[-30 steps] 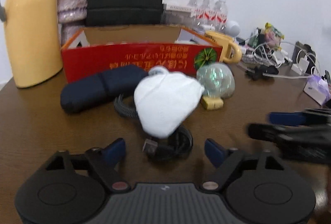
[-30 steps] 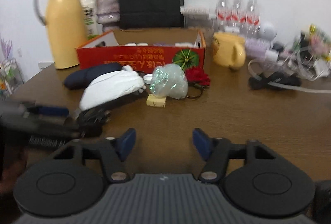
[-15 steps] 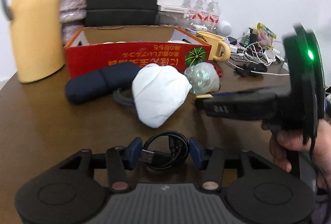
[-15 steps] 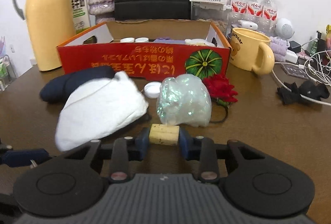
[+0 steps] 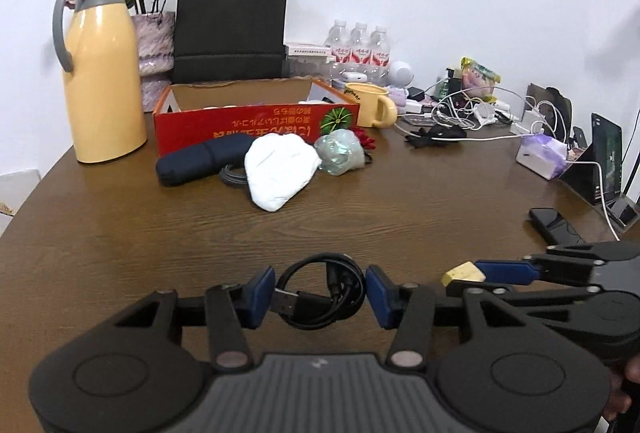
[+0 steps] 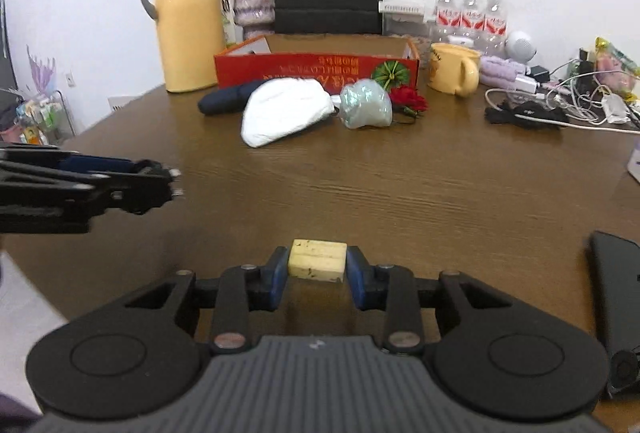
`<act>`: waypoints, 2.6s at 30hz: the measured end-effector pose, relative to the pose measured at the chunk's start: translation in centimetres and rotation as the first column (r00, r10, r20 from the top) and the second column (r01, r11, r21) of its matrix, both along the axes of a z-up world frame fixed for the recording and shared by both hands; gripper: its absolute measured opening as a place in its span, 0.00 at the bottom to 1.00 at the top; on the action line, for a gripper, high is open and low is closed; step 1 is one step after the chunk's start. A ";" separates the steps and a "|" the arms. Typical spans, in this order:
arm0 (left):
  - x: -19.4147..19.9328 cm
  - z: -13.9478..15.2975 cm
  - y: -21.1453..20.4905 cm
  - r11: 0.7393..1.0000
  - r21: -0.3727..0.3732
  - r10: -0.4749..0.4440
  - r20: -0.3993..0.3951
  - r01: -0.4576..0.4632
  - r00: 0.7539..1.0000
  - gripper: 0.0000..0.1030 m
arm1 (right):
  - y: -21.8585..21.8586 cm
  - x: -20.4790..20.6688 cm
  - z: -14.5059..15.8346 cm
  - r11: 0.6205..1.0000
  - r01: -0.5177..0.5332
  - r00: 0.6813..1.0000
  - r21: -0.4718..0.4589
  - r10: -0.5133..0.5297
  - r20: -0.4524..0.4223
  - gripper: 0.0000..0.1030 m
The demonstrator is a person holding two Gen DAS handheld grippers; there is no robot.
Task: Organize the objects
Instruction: 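Grasp the black coiled cable with left tool while right tool grasps the yellow block, then carry cable and yellow block into the cardboard box and open both tools, then withdraw both tools from the cardboard box back over the table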
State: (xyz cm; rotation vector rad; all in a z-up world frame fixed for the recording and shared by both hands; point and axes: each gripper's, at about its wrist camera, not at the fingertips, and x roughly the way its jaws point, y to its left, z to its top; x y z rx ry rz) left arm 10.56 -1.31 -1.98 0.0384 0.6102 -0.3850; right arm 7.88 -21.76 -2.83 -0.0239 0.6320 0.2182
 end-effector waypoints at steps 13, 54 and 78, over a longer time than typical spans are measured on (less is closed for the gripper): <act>9.5 3.1 0.7 0.999 0.020 0.026 0.103 -0.028 0.994 0.47 | -1.3 7.7 4.4 0.999 -0.015 0.991 0.040 0.010 0.131 0.31; 18.2 9.9 1.8 0.990 -0.132 0.070 0.107 -0.055 0.992 0.99 | -4.6 20.0 10.9 0.984 0.077 0.982 0.158 -0.102 0.157 1.00; 3.1 2.3 1.3 0.996 -0.037 0.085 -0.009 -0.085 0.996 0.99 | -3.4 -0.6 3.9 0.998 0.047 0.991 0.032 -0.050 0.126 0.96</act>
